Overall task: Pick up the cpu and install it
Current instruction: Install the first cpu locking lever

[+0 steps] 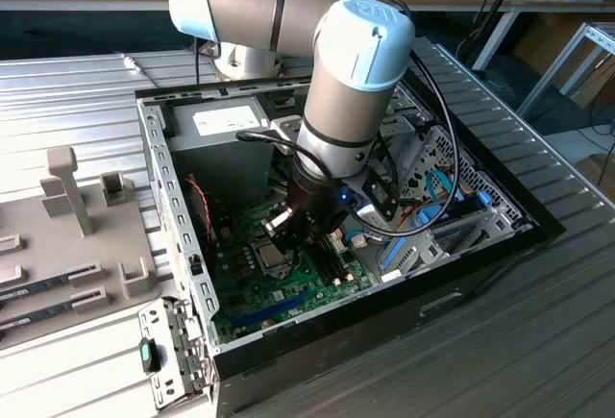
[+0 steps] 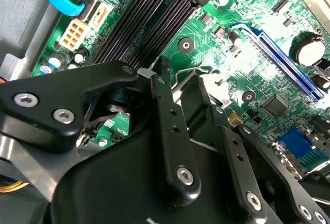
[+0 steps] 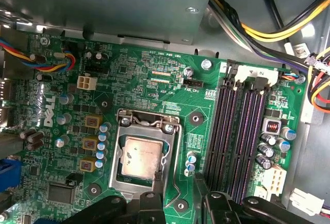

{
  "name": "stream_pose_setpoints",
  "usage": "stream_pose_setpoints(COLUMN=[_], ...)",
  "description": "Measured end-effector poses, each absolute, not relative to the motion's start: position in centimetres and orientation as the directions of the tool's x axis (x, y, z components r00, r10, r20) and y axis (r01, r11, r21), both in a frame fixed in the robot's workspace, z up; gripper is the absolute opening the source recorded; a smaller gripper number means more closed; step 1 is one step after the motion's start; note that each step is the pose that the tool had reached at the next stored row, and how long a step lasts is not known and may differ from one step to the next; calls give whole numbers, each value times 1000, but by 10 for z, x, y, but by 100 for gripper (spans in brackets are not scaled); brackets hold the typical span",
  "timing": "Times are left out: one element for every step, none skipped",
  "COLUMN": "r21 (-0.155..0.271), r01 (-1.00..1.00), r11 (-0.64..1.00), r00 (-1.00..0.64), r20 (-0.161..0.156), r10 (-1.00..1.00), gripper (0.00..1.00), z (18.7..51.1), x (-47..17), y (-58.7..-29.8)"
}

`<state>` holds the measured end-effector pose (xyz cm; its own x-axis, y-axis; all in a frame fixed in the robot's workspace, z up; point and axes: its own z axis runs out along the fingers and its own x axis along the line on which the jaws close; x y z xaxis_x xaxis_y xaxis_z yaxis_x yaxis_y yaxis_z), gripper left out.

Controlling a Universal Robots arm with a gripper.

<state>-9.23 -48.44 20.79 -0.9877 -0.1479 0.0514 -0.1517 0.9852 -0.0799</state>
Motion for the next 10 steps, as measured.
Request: stream_pose_setpoints(r21=[-80, -80, -80, -80, -80, -80, -80, -80, -80, -80], r01=[-152, -152, -152, -152, -152, -152, -152, -152, -152, -152], r11=[985, 985, 985, 985, 985, 985, 985, 985, 985, 985], r00=[-988, -988, -988, -988, -988, -988, -988, -988, -988, -988], r20=[51, 51, 51, 51, 51, 51, 51, 51, 51, 51], r10=[-148, -148, -148, -148, -148, -148, -148, -148, -148, -148], gripper=[36, 36, 35, 28, 22, 16, 11, 11, 11, 11], z=[208, 208, 208, 208, 208, 208, 208, 208, 208, 208], x=[-92, -92, -92, -92, -92, -92, -92, -92, -92, -92], y=[-484, -484, -484, -484, -484, -484, -484, -484, -484, -484])
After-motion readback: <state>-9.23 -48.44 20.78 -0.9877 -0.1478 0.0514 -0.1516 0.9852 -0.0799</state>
